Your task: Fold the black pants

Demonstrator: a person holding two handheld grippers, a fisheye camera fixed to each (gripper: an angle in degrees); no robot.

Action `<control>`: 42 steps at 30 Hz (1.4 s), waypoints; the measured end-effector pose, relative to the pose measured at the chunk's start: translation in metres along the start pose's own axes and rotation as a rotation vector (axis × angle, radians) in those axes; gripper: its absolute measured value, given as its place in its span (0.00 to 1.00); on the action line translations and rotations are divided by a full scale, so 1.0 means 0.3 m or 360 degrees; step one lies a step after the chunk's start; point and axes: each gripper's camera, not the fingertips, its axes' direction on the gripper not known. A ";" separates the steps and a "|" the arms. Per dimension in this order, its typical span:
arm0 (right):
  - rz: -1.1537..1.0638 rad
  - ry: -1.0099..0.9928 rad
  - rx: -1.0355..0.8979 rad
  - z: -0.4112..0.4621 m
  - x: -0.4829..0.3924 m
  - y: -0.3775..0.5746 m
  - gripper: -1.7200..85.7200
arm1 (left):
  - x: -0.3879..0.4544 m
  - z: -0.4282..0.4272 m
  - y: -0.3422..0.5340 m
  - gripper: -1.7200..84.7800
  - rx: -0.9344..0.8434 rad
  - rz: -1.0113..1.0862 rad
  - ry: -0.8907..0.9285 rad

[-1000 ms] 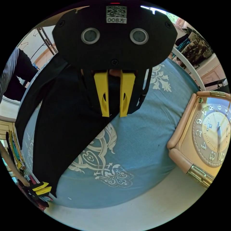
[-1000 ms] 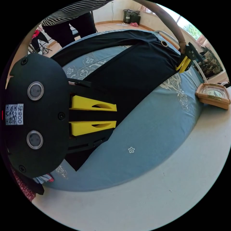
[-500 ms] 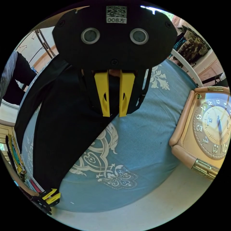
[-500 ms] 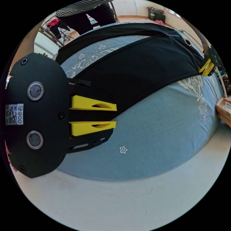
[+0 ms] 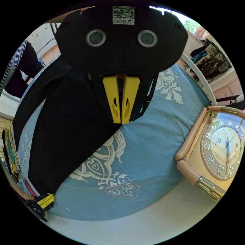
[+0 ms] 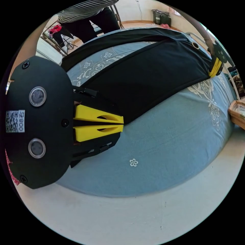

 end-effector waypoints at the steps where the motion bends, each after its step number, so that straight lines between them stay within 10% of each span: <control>1: 0.0012 -0.0008 -0.0018 -0.010 -0.022 0.011 0.03 | 0.003 0.001 0.011 0.03 0.0002 -0.0038 -0.0009; 20: 0.0250 0.0174 0.0330 -0.335 -0.741 0.621 0.02 | 0.306 -0.246 0.643 0.02 0.0376 -0.0166 -0.0128; 42: 0.0685 -0.0351 0.0290 -0.209 -1.380 1.175 0.02 | 0.514 0.275 1.290 0.02 -0.0091 -0.0552 0.0176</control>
